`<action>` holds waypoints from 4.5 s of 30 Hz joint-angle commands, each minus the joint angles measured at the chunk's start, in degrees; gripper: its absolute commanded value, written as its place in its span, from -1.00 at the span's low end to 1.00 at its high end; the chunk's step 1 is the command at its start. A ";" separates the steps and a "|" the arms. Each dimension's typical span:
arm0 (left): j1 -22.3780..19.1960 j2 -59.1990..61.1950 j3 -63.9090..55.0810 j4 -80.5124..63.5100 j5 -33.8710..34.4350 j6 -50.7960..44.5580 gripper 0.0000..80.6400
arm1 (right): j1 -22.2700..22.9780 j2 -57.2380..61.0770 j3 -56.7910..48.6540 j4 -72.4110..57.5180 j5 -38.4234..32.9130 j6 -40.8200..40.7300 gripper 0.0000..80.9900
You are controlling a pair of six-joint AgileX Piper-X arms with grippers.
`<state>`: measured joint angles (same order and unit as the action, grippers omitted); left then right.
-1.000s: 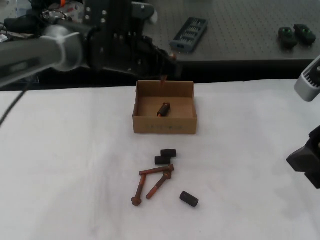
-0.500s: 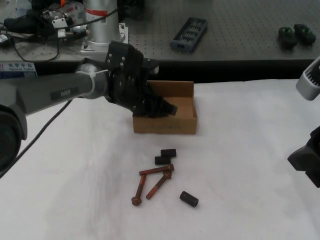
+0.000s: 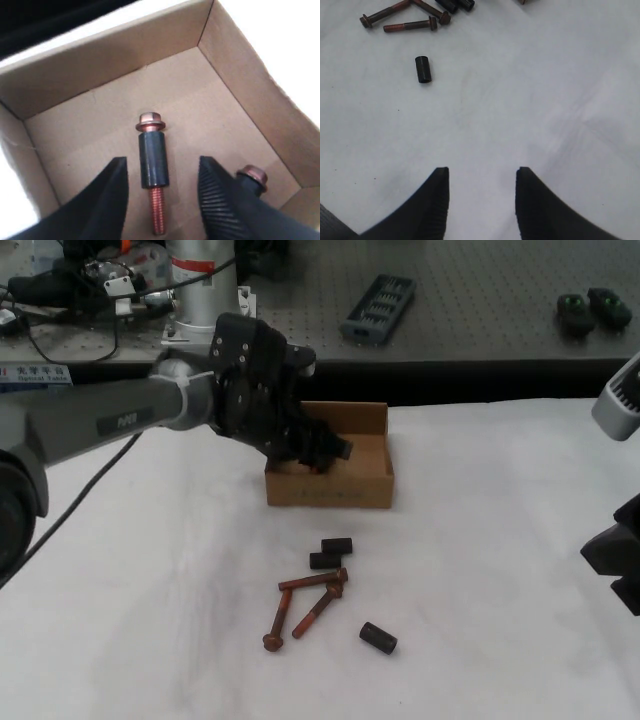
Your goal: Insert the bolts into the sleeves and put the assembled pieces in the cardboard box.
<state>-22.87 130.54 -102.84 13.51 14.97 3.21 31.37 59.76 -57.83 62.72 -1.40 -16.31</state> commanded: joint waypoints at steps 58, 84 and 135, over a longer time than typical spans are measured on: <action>0.20 -73.42 49.71 19.10 8.16 2.81 -0.98 | 3.59 11.43 -0.25 -6.24 -3.95 0.10 -0.20; 0.20 -73.42 49.71 15.91 8.16 3.65 -0.98 | 11.10 44.74 -15.04 -10.59 -9.73 3.31 -0.20; 0.20 -73.42 53.68 13.21 8.04 3.65 -0.98 | 10.38 53.16 -15.04 -15.44 -6.40 -4.05 -0.21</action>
<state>-22.77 57.43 -49.05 27.68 22.97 6.50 42.09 112.39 -72.43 47.00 -7.29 -20.04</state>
